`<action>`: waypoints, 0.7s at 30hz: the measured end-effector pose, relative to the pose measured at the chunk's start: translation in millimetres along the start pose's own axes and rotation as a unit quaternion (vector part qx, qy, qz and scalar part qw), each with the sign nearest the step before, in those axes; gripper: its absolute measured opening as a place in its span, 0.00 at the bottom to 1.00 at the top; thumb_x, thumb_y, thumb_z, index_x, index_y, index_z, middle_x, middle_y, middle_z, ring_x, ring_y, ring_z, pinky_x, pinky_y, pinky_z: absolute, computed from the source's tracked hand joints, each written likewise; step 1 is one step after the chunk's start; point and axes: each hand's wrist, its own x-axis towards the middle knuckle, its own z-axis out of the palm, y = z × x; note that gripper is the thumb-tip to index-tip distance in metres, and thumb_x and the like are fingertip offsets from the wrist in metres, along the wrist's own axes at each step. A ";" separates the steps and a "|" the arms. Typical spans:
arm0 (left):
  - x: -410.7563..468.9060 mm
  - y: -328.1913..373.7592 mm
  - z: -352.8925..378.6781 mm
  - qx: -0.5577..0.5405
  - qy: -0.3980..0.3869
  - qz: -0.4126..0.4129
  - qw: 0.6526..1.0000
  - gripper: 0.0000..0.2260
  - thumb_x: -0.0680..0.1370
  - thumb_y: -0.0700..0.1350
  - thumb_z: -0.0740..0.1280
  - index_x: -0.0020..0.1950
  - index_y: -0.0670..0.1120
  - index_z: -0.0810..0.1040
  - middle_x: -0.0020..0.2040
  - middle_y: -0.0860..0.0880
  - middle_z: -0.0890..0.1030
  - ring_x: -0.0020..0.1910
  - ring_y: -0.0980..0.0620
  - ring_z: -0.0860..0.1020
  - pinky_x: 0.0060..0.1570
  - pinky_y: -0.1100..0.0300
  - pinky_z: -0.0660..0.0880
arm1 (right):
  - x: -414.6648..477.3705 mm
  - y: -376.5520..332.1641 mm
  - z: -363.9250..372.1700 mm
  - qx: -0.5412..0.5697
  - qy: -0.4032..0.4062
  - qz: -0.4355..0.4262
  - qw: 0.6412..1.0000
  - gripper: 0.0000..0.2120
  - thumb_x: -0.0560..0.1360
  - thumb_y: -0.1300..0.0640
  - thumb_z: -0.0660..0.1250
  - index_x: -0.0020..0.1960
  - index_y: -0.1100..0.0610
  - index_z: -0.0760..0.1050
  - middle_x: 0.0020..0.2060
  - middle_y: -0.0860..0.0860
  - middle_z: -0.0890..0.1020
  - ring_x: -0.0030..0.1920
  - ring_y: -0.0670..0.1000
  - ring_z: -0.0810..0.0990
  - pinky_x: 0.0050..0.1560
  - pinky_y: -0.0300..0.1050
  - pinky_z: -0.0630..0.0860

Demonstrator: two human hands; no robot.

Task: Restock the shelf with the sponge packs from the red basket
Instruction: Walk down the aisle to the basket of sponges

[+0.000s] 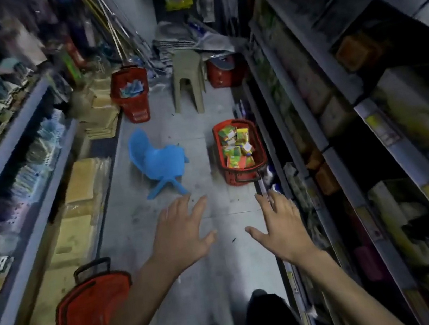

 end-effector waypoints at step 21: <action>523.3 -51.9 -38.8 0.047 -0.065 0.233 0.969 0.35 0.69 0.67 0.60 0.74 0.55 0.66 0.66 0.40 0.80 0.62 0.38 0.80 0.56 0.39 0.81 | 411.0 71.7 -58.7 0.059 0.050 0.165 0.983 0.43 0.73 0.30 0.61 0.80 0.55 0.63 0.76 0.62 0.66 0.77 0.66 0.64 0.77 0.66 0.58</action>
